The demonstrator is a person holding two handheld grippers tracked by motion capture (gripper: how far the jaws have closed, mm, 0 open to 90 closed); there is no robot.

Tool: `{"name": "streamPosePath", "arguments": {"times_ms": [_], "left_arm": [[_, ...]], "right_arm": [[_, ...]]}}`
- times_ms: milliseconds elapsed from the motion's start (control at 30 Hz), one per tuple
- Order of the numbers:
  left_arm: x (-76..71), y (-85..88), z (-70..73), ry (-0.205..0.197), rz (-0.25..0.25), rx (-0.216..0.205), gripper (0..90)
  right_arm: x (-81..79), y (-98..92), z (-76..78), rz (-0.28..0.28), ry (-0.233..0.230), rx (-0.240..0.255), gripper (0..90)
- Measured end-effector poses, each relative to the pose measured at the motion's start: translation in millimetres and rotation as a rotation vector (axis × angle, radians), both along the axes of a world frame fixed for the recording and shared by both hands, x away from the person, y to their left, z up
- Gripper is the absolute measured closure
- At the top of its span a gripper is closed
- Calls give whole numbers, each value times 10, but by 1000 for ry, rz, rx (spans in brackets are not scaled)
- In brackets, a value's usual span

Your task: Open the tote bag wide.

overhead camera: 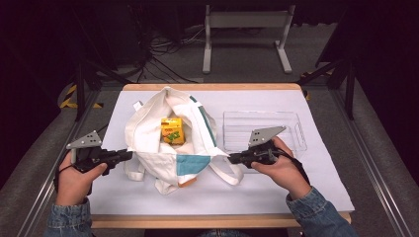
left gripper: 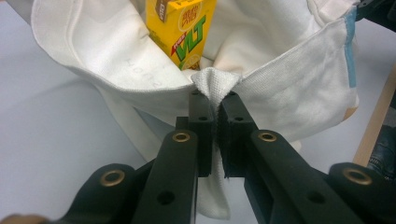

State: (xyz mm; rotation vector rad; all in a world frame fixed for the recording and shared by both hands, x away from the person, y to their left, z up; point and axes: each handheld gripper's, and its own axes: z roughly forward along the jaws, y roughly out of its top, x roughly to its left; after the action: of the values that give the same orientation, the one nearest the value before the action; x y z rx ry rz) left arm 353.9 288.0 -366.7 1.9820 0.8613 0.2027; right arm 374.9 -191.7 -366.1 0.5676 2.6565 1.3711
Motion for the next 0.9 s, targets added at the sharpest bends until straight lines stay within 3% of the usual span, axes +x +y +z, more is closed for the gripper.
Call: {"name": "streamPosePath", "arguments": {"times_ms": [100,300,467,633,700,900], "left_arm": [[-6,19,-60,11,-6,-20,849],[9,43,-153,16,-21,-10,850],[37,68,-242,62,-6,-24,851],[72,70,-317,85,9,-4,852],[92,74,-338,77,9,14,852],[116,63,-399,108,22,11,852]], "right_arm": [[17,-7,-54,0,8,-4,878],[49,-10,-181,5,29,-15,877],[81,5,-249,4,39,-30,878],[110,38,-328,-1,45,-53,878],[123,54,-369,-9,51,-65,878],[153,71,-474,-22,79,-84,878]]}}
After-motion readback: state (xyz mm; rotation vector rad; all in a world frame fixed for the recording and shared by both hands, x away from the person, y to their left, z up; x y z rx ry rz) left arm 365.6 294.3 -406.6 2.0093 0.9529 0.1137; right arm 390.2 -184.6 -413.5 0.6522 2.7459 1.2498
